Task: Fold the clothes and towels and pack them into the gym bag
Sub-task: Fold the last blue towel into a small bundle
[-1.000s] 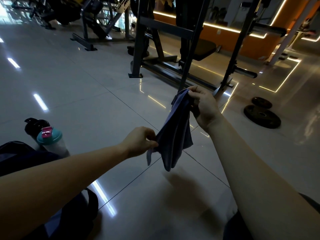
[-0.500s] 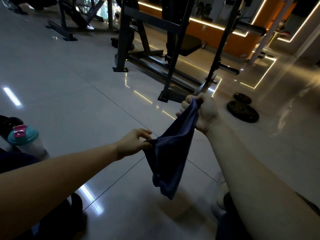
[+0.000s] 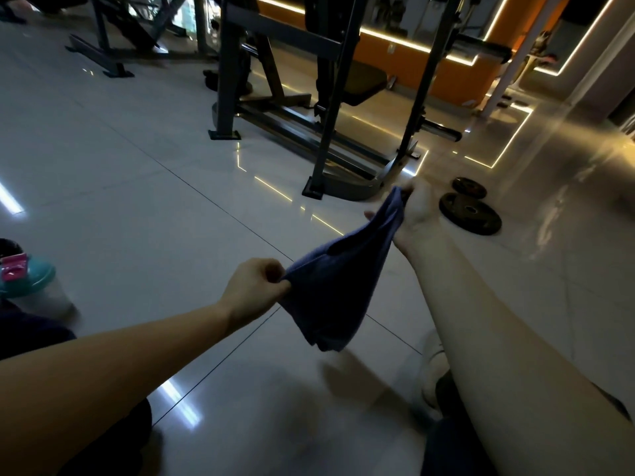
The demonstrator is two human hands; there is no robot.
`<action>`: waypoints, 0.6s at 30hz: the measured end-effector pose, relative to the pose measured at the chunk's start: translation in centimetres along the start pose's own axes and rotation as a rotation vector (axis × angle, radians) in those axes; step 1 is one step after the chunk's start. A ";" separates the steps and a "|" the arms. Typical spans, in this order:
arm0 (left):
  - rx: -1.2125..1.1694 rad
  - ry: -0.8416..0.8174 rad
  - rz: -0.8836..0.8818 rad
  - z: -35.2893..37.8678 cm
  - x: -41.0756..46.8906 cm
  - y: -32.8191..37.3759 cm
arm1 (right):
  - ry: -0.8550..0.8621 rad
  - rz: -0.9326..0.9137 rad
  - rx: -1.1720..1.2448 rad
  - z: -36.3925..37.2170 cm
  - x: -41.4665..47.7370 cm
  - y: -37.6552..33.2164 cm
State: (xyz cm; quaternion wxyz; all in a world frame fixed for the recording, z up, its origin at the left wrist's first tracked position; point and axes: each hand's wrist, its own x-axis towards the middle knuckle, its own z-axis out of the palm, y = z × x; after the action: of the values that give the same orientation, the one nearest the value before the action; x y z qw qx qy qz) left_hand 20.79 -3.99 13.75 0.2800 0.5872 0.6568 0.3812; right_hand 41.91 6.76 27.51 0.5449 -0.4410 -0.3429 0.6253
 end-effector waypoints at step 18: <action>0.076 0.217 0.314 -12.5 -0.9 3.9 | -0.804 -0.353 -1.112 8.6 -3.2 4.8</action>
State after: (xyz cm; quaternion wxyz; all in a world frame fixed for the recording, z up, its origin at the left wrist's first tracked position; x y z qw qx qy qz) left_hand 12.88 -6.92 23.82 0.1221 0.6480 0.5976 0.4561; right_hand 32.15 3.21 26.94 0.1632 -0.3265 -0.8524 0.3744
